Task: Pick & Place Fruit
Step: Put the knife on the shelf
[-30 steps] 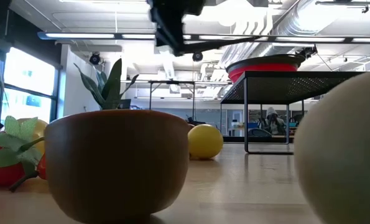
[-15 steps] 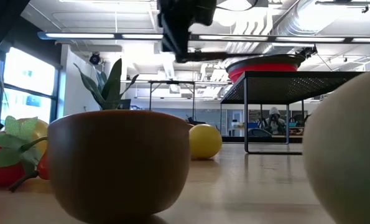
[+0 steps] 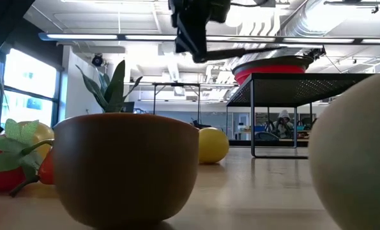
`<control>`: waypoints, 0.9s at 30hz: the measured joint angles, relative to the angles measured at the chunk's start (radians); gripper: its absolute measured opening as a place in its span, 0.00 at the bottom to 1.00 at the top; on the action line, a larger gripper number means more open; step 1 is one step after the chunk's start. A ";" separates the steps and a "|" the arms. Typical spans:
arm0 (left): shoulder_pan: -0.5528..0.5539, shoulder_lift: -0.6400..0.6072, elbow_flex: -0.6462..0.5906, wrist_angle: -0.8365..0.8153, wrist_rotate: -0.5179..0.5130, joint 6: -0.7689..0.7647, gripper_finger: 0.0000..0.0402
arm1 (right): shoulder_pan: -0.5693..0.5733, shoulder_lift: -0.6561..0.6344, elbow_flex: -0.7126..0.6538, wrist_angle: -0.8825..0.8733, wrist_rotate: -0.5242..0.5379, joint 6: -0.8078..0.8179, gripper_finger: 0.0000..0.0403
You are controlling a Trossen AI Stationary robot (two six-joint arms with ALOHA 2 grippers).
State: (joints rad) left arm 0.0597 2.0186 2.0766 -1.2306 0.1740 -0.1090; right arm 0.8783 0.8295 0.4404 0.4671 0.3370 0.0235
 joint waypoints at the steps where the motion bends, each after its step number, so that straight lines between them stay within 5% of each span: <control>1: 0.000 0.000 0.013 -0.004 -0.004 0.000 0.17 | 0.000 0.000 0.000 0.000 0.000 0.000 0.01; 16: 0.033 0.110 0.170 -0.090 -0.027 0.042 0.17 | 0.000 0.000 0.000 -0.002 0.000 -0.001 0.01; 27: 0.032 0.115 0.175 -0.120 -0.024 0.049 0.17 | 0.000 0.000 0.000 -0.002 0.002 -0.001 0.01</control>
State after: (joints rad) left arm 0.0914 2.1338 2.2513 -1.3509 0.1497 -0.0605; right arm 0.8783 0.8295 0.4404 0.4651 0.3393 0.0223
